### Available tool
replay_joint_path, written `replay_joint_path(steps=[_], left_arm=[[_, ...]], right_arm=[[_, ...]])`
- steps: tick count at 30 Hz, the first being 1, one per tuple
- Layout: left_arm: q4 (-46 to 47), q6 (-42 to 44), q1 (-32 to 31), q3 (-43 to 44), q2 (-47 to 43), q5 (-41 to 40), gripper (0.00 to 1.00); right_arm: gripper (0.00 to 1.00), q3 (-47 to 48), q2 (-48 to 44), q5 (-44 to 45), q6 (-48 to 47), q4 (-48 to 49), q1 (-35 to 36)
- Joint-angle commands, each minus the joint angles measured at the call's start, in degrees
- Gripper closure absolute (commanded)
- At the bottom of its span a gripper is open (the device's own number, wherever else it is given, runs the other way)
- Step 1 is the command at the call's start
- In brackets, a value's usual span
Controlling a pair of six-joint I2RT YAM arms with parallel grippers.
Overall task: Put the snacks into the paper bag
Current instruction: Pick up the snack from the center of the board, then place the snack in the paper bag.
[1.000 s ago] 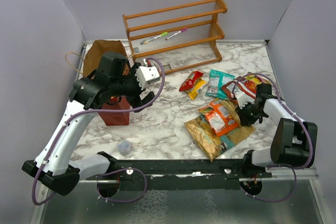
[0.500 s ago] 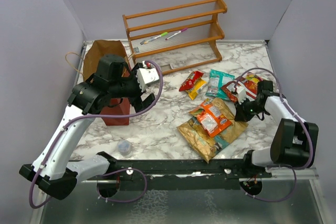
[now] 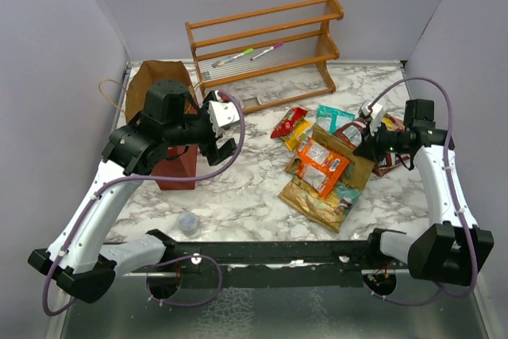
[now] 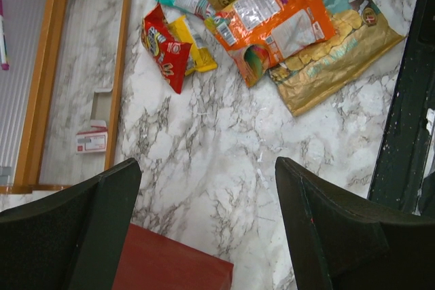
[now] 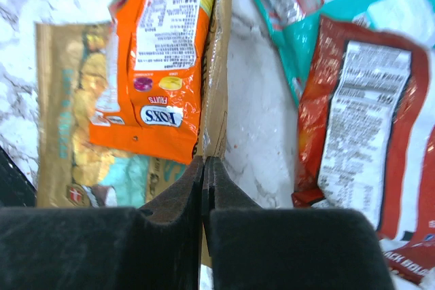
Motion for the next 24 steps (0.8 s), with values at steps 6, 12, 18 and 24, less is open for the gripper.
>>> replay_joint_path(steps=[6,12,18,24], left_arm=[[11.42,-1.28,-0.53,-4.37,-2.24,5.4,0.22],[13.0,-0.89,-0.6,-3.22,0.11,6.19,0.22],[14.46,-0.86,-0.97,0.26,4.78,10.97,0.22],[17.19,-1.22,-3.74,2.65,10.7,12.8,0.22]], right_arm=[[0.99,13.57,-2.82,-3.65,10.43,0.04,7.5],[0.99,19.38,-1.14,-1.08,14.09,0.82,16.18],[0.99,21.83,0.9,-5.92,11.91,1.0,18.02],[0.99,20.6,0.89,-8.42,7.41,1.9,22.39]])
